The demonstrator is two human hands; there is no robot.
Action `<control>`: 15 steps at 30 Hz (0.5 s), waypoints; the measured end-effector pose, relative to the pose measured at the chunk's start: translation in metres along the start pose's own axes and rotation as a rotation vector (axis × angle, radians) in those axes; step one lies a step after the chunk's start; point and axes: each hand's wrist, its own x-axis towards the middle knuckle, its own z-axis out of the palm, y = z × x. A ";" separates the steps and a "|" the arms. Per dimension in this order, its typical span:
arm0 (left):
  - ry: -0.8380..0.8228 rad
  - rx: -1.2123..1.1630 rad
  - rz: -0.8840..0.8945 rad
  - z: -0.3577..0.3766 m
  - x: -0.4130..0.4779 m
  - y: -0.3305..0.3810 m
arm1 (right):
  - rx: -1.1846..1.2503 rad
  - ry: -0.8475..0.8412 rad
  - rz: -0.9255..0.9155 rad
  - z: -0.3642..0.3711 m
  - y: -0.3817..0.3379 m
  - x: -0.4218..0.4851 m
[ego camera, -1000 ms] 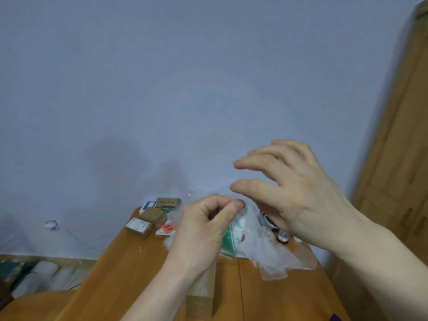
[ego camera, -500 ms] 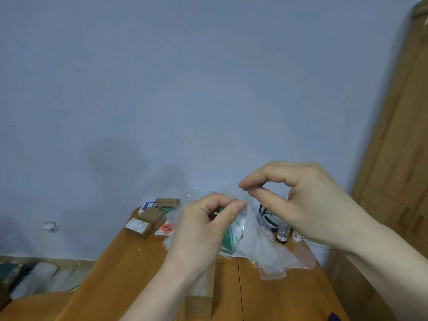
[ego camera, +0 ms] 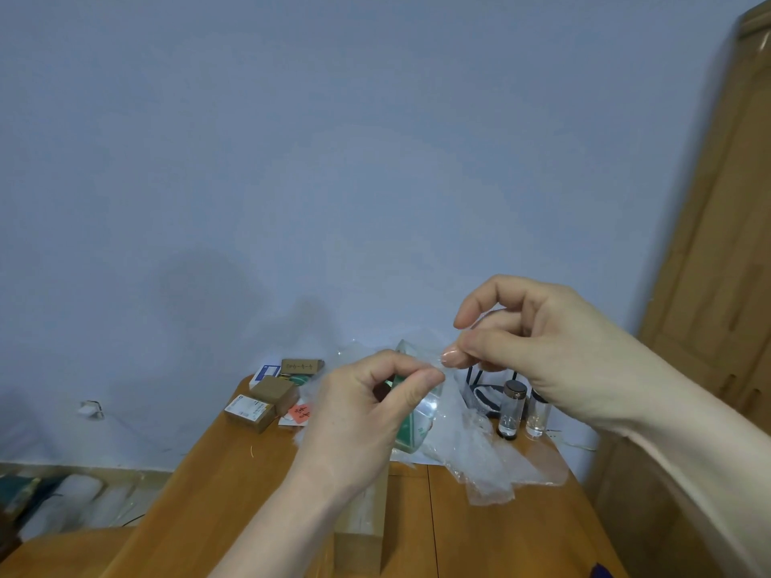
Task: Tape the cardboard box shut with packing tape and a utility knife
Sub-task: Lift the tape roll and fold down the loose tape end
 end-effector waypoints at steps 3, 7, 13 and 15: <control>0.017 0.018 0.026 0.001 0.000 0.000 | -0.025 0.059 0.008 0.003 0.002 0.000; 0.025 0.059 0.039 0.003 0.000 -0.001 | -0.213 0.204 -0.041 0.001 0.005 0.001; 0.031 0.056 0.022 0.002 0.002 -0.006 | -0.592 0.179 -0.331 -0.007 0.007 -0.012; 0.029 0.036 0.020 0.002 0.003 -0.006 | -0.806 0.079 -0.375 -0.003 0.012 -0.014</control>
